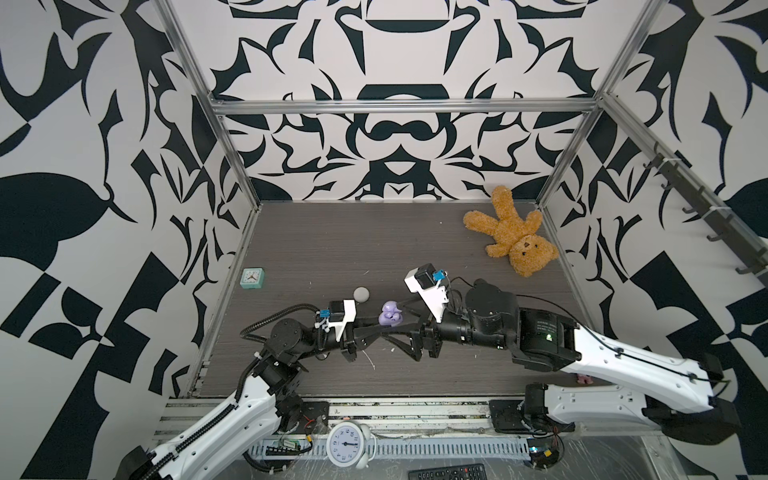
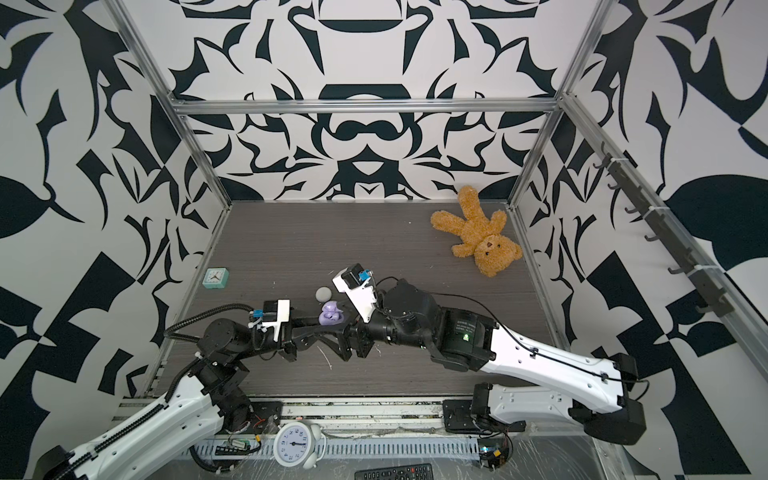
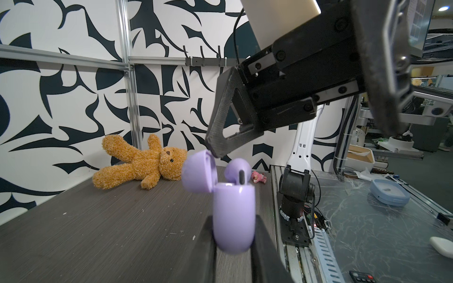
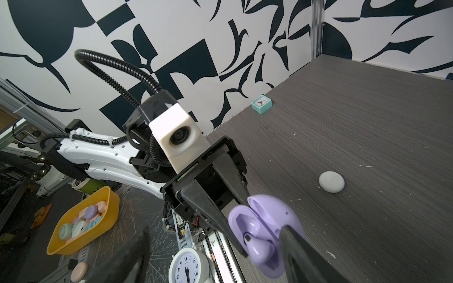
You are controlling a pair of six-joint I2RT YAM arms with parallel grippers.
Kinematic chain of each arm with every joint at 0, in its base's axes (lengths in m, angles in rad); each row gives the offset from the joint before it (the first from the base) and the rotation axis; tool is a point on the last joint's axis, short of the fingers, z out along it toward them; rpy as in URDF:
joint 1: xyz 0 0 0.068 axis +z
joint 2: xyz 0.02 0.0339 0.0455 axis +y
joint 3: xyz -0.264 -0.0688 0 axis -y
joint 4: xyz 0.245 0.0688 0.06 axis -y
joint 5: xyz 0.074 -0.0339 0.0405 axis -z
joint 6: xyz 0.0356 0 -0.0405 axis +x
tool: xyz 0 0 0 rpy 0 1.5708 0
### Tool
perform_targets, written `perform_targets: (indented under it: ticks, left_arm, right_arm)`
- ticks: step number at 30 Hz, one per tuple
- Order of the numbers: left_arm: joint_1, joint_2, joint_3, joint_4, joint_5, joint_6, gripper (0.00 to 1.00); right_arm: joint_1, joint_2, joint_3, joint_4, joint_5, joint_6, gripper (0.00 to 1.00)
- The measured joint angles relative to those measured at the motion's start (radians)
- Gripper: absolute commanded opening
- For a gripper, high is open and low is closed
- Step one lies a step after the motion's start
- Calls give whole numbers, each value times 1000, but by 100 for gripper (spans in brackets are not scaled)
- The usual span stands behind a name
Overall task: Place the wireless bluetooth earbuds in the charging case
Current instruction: 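Lift the right gripper up and away from the case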
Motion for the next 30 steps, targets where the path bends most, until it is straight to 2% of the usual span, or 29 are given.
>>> perform_targets:
  ticks: [8,12,14,18,21,25,30]
  left_arm:
    - [-1,-14,0,-1,0,0,0]
    - [-1,-22,0,-4,-27,16,0]
    - [-1,-24,0,-9,-45,24,0]
    - [-1,-28,0,-13,-69,39,0]
    - [-1,-31,0,-16,-73,41,0]
    - [-1,-37,0,-16,-73,42,0]
    - [-1,-43,0,-16,-72,42,0]
  right_arm:
    - [0,-48,4,-23,68,15,78]
    - [0,-75,20,-45,81,72,76]
    - [0,-73,20,-45,70,110,69]
    - [0,-66,19,-48,50,189,63]
    - [0,-68,13,-71,101,220,61]
    - [1,-69,-14,-98,173,223,59]
    - [1,-33,-21,-111,183,203,56]
